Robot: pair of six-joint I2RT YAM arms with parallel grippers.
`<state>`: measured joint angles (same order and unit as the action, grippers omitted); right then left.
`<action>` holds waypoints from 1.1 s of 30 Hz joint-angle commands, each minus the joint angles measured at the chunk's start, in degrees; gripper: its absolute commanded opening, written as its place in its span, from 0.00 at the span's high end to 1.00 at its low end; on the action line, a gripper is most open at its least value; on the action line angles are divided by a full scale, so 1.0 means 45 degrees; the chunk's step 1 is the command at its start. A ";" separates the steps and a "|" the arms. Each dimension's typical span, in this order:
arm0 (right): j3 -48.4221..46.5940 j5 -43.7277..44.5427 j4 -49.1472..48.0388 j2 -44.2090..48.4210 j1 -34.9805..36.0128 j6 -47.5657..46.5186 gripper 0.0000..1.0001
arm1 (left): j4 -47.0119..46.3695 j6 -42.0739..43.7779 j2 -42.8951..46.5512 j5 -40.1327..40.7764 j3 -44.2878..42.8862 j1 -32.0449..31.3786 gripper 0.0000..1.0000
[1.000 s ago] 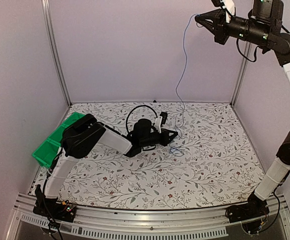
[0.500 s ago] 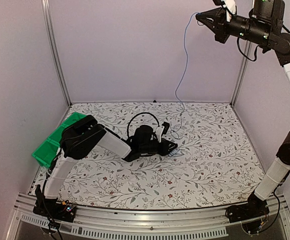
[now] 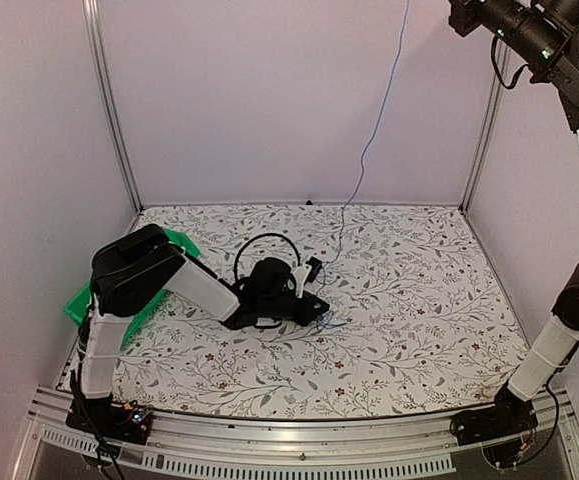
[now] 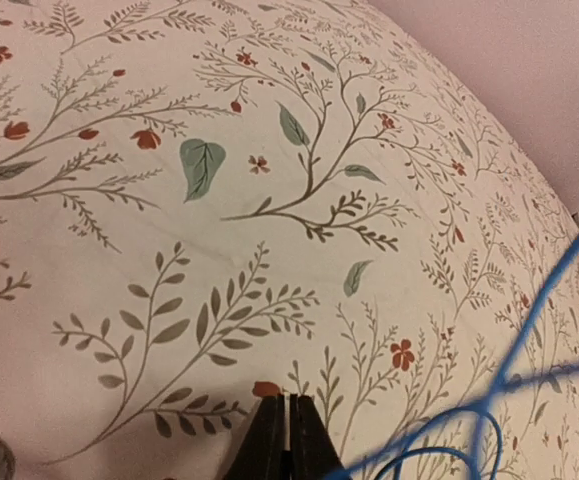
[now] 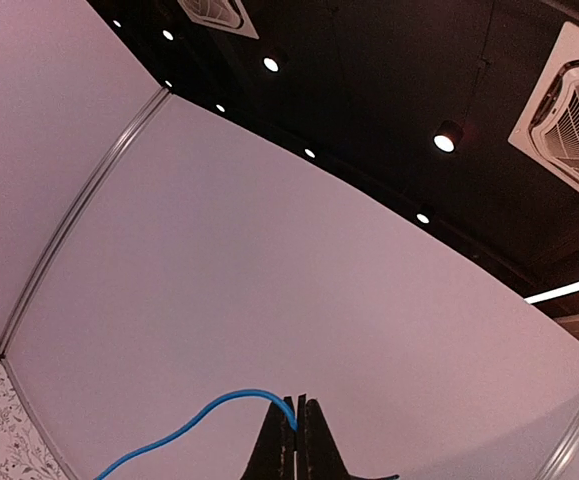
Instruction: Untangle the cables
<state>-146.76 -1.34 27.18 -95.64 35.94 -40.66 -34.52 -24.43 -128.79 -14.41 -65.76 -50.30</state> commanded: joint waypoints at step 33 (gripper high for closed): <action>0.8755 -0.3372 0.2165 0.2829 0.0059 0.0844 1.00 | 0.4451 0.1084 0.8560 0.3163 0.2588 -0.0214 0.49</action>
<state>-109.14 -10.50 33.74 -84.68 35.97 -43.38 -17.52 -21.08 -94.91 -2.92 -54.74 -50.33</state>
